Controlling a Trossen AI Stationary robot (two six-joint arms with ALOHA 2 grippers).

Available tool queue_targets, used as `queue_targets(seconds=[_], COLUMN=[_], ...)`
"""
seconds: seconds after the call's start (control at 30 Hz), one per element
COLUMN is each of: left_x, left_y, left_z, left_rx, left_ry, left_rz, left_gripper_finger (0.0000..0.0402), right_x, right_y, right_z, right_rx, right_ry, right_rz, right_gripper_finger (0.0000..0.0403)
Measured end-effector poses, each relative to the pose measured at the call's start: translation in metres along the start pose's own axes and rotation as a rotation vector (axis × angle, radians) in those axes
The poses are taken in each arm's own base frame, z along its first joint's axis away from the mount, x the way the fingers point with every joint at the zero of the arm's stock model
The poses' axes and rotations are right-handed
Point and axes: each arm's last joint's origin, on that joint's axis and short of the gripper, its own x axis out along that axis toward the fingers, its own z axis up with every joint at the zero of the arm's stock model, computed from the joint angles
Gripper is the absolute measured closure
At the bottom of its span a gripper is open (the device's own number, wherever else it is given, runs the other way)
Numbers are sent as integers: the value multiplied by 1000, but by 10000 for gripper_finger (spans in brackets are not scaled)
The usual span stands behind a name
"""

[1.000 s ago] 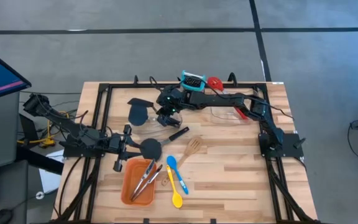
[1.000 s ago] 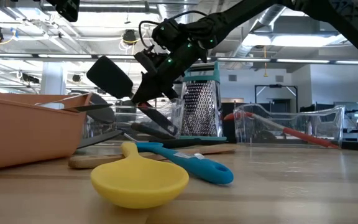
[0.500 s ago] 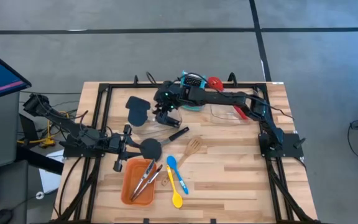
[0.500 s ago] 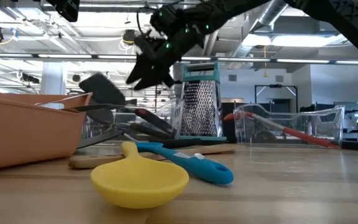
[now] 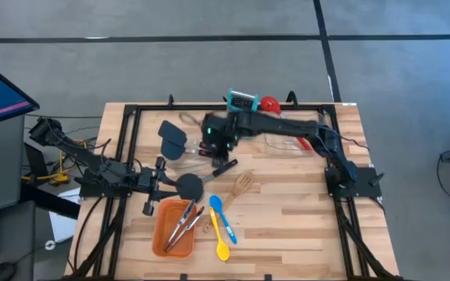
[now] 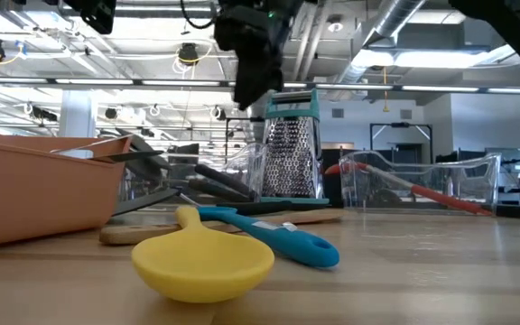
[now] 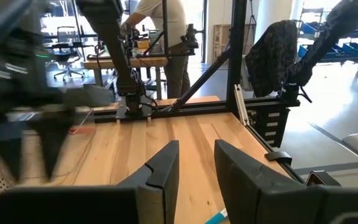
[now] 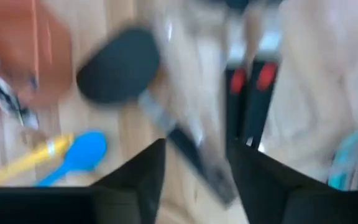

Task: Pick & Place Kitchen Items
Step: Put the blue serving spoon into the right transparent bin

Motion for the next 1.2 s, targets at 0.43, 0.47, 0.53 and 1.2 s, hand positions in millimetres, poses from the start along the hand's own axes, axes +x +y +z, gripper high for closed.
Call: queue_targets(seconds=[0.43,0.47,0.53,1.2], left_x=[0,0,0,0], left_y=[0,0,0,0], left_z=[0,0,0,-4], left_rx=[-5,-5,-5,-23], left_ry=[5,5,5,42], left_rz=[0,0,0,-4], left_gripper_finger=[311,311,311,311], right_x=[-5,-7,-9,-67], right_y=[88,91,97,109], right_z=[-30,-30,-31,-114], right_rx=[-157,-161,-178,-128], right_ry=[162,153,140,-327], right_rz=[-195,-200,-225,-111], right_gripper_finger=[391,387,381,401])
